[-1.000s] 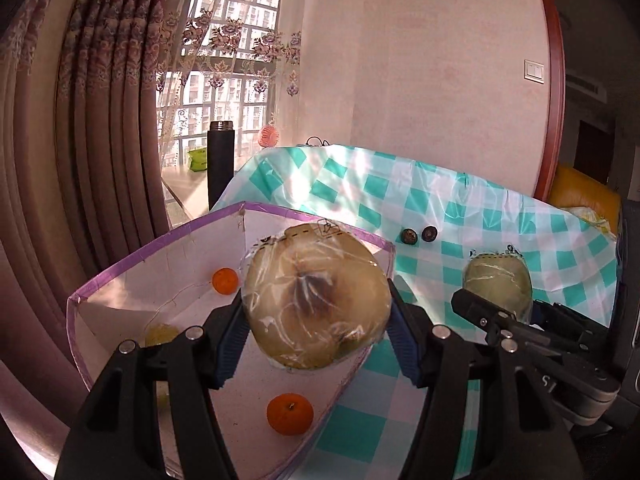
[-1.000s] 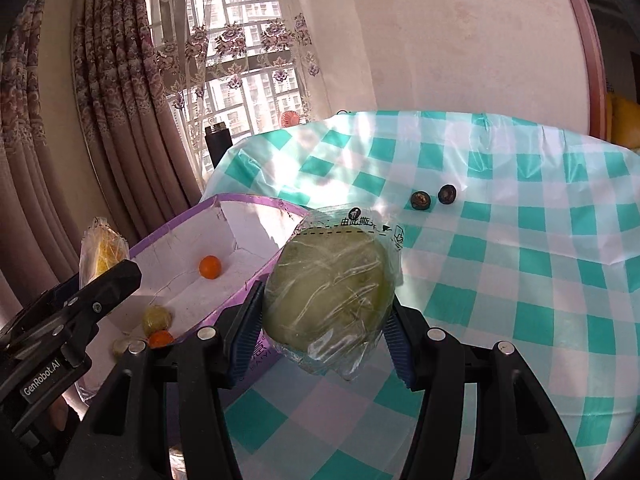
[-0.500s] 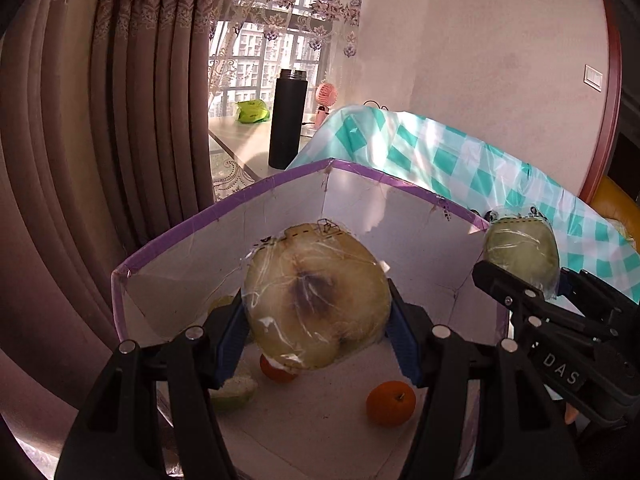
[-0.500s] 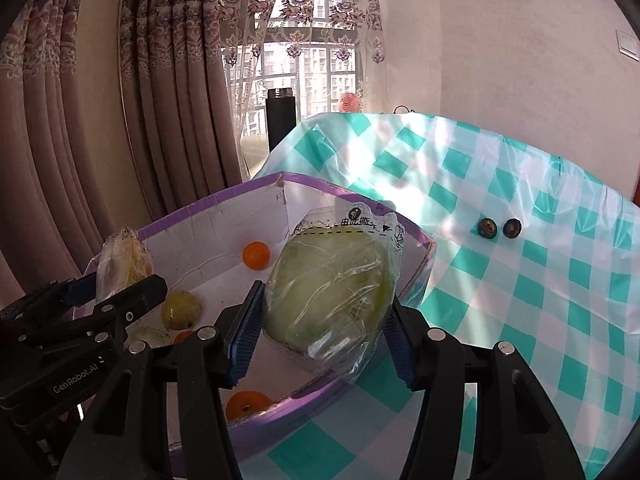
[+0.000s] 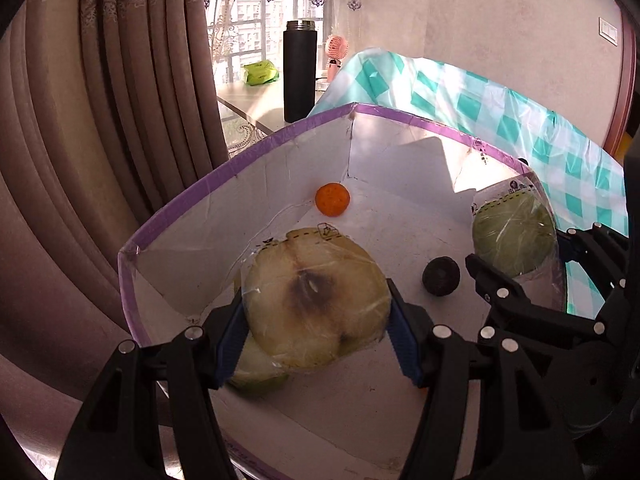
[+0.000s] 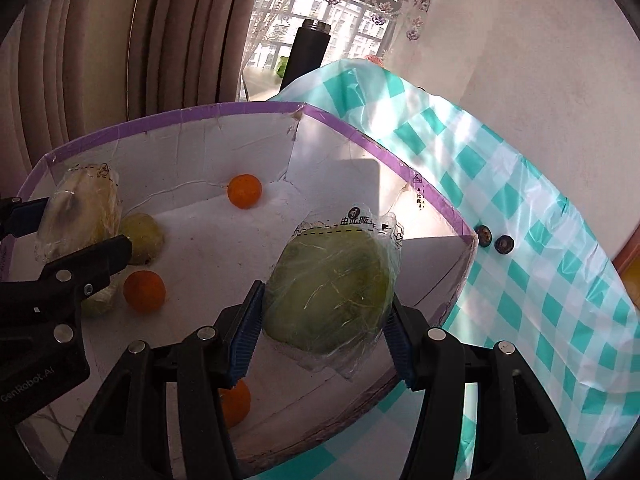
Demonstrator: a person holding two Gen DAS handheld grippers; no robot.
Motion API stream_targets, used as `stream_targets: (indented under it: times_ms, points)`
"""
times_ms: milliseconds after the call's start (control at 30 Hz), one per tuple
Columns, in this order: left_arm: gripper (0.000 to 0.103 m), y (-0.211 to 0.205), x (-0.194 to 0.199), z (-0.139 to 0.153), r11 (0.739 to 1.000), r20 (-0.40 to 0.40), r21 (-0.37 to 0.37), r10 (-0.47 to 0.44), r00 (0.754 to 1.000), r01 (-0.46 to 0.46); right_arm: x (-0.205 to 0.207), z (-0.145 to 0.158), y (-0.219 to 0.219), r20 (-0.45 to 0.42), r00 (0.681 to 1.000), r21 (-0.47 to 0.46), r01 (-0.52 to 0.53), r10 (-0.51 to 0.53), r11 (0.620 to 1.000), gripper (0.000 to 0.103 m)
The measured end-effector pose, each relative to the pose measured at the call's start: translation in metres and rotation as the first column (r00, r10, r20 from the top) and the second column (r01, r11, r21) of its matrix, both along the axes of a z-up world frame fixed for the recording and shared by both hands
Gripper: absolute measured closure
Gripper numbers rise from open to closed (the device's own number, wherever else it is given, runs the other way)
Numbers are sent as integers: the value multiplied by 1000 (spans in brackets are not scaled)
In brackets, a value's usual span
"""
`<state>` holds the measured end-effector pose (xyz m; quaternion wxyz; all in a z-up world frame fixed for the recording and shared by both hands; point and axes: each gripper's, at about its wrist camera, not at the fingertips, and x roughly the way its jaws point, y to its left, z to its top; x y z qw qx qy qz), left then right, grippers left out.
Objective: Organize fruits
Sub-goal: 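Open both tools to release the fruits into the box, then move both open tools back to the two dark brown fruits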
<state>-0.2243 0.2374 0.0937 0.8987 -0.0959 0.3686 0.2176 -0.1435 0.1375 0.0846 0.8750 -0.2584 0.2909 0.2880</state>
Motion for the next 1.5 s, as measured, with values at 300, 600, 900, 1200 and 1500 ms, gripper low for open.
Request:
stream_targets:
  times_ms: [300,600,900,1200,1500]
  points:
    - [21,0,-5,1,1000,50,-25,0,999,1,-12,-3,4,48,998,-34,-28,30,999,37]
    - [14,-1,-6,2,1000,65,-23,6,998,-4,-14,1,-7,52,998,12,-29,29,999,25]
    - [10,-27,-7,15,997,78,76,-26,997,20,-20,11,-41,73,996,144,-55,45,988,19]
    - [5,-69,-4,32,982,91,173,-86,992,69,-15,18,-93,91,996,250,-26,3,968,17]
    - [2,-136,14,42,941,61,297,-186,981,160,6,10,-159,52,993,329,83,-106,941,17]
